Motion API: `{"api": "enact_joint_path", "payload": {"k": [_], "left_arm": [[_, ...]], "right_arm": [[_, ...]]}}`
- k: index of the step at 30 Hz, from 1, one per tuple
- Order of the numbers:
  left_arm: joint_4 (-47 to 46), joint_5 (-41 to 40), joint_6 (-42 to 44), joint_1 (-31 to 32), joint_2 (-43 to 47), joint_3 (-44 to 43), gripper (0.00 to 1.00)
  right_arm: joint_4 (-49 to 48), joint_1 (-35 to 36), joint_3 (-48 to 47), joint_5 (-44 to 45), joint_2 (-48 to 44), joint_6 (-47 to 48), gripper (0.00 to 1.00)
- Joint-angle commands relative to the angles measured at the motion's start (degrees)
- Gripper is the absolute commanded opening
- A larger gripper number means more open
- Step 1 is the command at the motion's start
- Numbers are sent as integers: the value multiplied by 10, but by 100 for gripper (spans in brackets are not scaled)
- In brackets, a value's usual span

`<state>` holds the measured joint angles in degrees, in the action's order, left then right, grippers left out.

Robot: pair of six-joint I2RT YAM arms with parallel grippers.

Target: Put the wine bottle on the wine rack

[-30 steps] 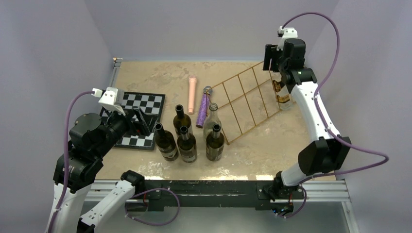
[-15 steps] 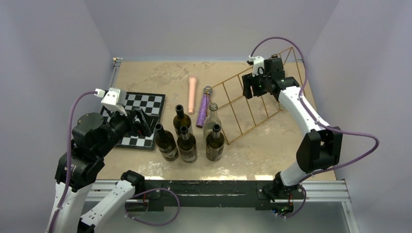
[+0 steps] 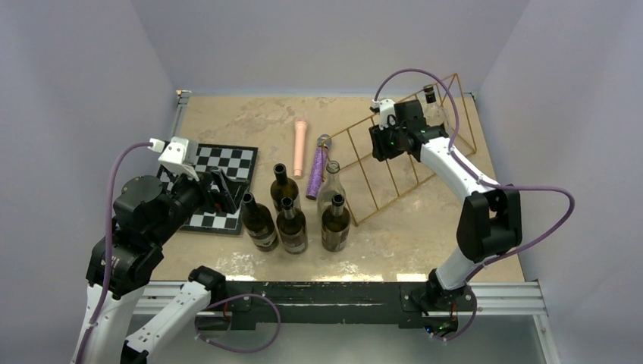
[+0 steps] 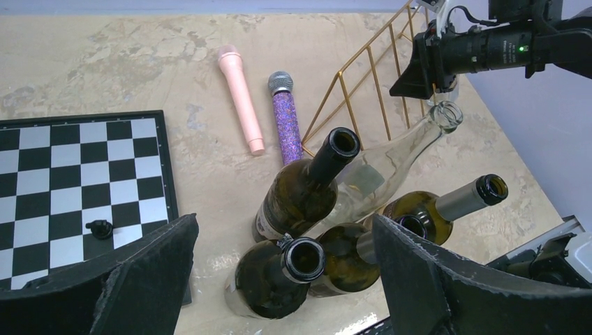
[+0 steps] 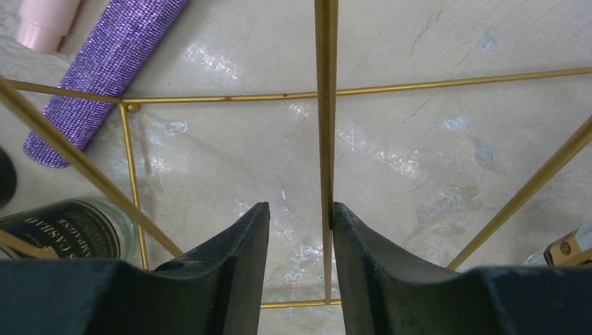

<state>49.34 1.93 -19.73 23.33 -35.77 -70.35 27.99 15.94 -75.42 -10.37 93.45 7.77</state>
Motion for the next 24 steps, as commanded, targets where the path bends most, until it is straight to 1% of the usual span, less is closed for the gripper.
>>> {"api": "enact_joint_path", "payload": {"k": [1, 4, 7, 10, 17, 24], "left_arm": [[3, 5, 1, 2, -2, 3, 98], [4, 5, 0, 2, 0, 5, 98], [4, 7, -1, 2, 0, 3, 98], [10, 10, 0, 2, -3, -17, 98], [14, 10, 4, 2, -3, -29, 98], [15, 12, -2, 2, -3, -22, 98]], "right_arm": [[-12, 15, -30, 28, 12, -26, 40], [2, 22, -49, 34, 27, -43, 30], [17, 26, -67, 30, 42, -60, 9], [23, 30, -81, 32, 53, -73, 0], [34, 38, -114, 66, 70, -144, 0], [54, 69, -162, 129, 103, -210, 0]]}}
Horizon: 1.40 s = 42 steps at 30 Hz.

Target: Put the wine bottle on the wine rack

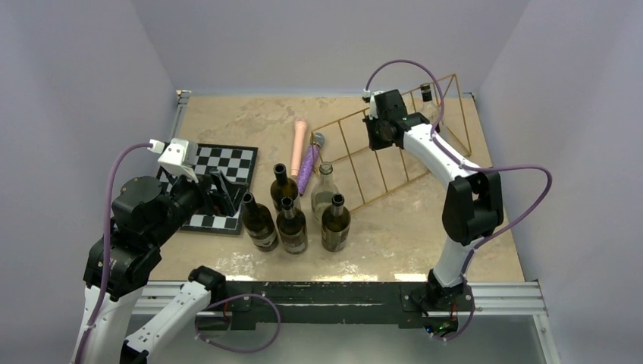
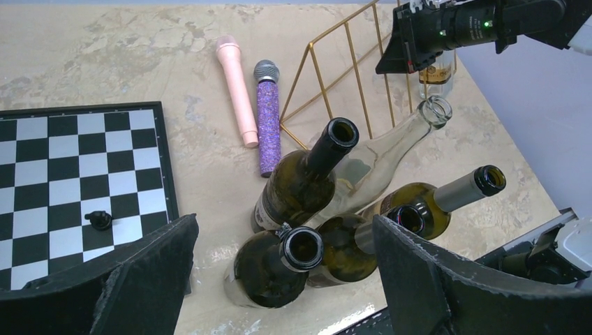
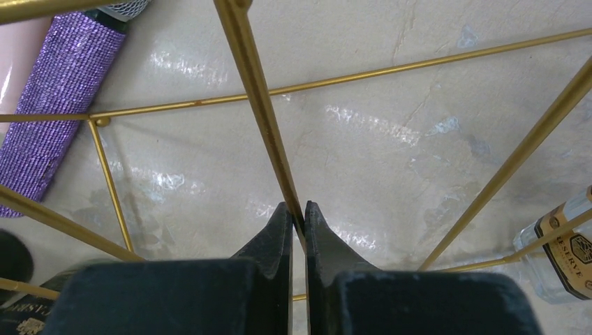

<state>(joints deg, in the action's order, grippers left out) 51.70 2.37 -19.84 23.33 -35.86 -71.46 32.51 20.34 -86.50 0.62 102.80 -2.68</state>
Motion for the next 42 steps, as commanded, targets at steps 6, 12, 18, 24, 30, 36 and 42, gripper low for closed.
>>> {"api": "enact_joint_path", "payload": {"k": [6, 12, 18, 24, 30, 36, 42], "left_arm": [[-7, 9, -3, 2, -2, -11, 98], [-7, 12, -5, 2, -2, -11, 98], [-4, 13, -7, 2, 0, -12, 98], [-1, 11, -6, 2, 1, -17, 98], [3, 13, -4, 2, 3, -25, 98], [15, 30, -1, 2, 3, -30, 99], [20, 40, 0, 2, 7, -27, 99]], "right_arm": [[25, 39, -82, 35, 27, -175, 0], [33, 58, -104, 60, 45, -205, 0], [61, 61, -131, 55, 31, -217, 31], [88, 61, -175, 75, -21, -196, 59], [110, 62, -175, 75, -101, -164, 74], [111, 77, -106, -85, -256, -96, 82], [119, 174, -34, -139, -364, -11, 85]]}}
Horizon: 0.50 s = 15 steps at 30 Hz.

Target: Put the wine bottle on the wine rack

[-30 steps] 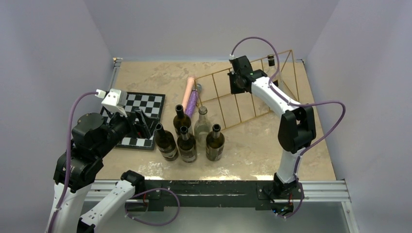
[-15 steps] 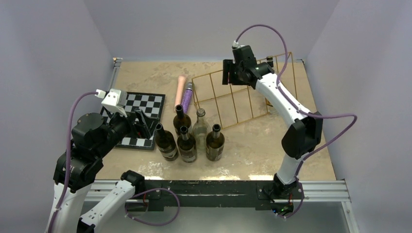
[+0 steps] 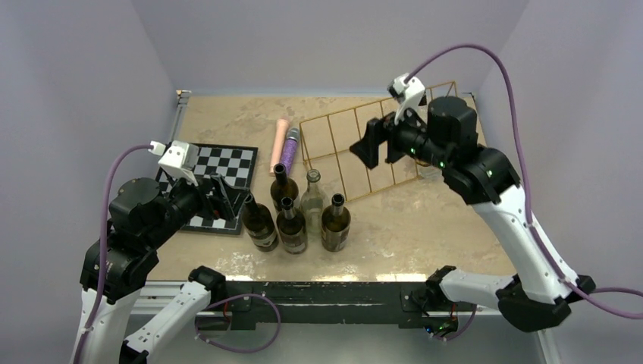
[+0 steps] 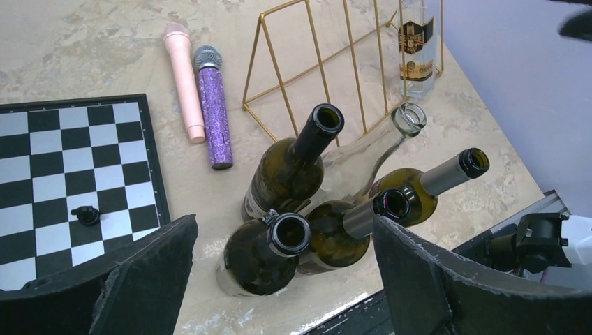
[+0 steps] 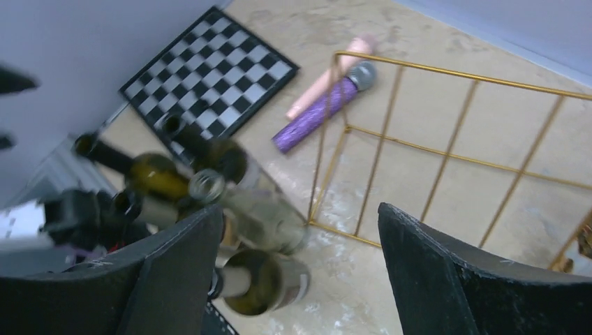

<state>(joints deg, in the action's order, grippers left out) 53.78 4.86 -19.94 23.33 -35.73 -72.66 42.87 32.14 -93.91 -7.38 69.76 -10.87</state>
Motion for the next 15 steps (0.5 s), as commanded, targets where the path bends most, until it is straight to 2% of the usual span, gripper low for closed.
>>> {"api": "enact_joint_path", "payload": {"k": [1, 4, 8, 15], "left_arm": [[-1, 15, 1, 2, 7, -14, 99], [0, 16, -1, 2, 10, -11, 99], [-11, 17, -16, 2, 16, 6, 99], [-17, 25, -29, 2, 10, 28, 99]], "right_arm": [[18, 69, 56, -58, -45, 76, 86], [-2, 113, 120, -36, -75, 85, 85], [-85, 156, 210, -22, -113, 81, 83], [-117, 185, 250, 0, -95, 76, 78]]}}
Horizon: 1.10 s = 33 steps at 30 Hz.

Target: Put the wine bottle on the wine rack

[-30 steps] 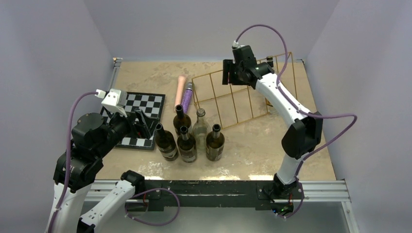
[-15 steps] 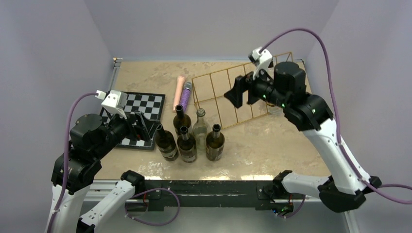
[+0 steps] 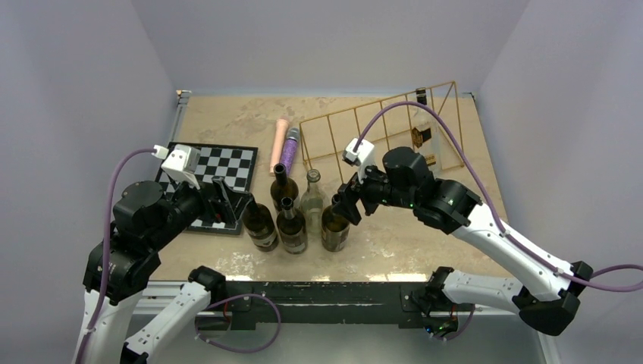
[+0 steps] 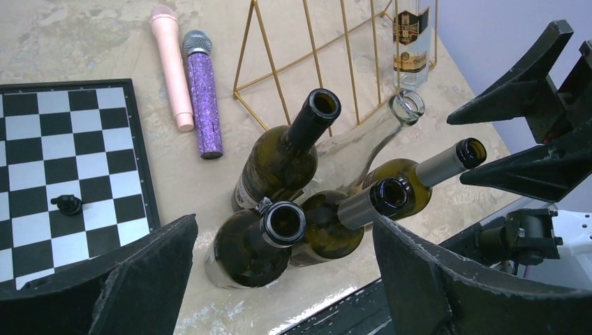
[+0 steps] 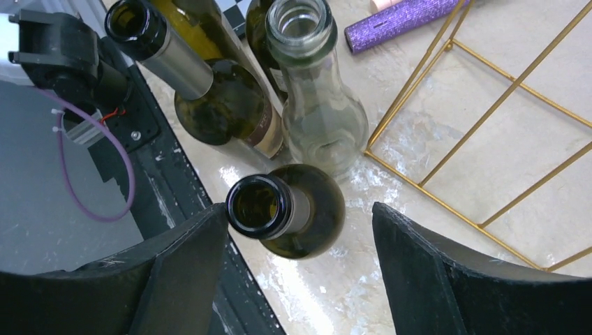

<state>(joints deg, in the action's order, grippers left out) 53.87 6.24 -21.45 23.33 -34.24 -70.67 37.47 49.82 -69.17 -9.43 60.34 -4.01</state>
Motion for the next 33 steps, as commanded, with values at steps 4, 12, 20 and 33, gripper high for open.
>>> {"api": "enact_joint_path", "payload": {"k": [4, 12, 20, 33], "left_arm": [[-17, 11, -15, 2, -7, 13, 99], [-14, 2, -20, 2, -6, 14, 99], [-12, 2, -24, 2, -2, 20, 99], [-5, -4, -22, 2, 1, 11, 99]], "right_arm": [[-101, 15, 38, -1, 2, 6, 75], [-182, 26, 101, -30, 5, -9, 49], [-183, 33, 111, 27, -22, -5, 0], [-65, 34, 11, 272, -47, 30, 0]]}}
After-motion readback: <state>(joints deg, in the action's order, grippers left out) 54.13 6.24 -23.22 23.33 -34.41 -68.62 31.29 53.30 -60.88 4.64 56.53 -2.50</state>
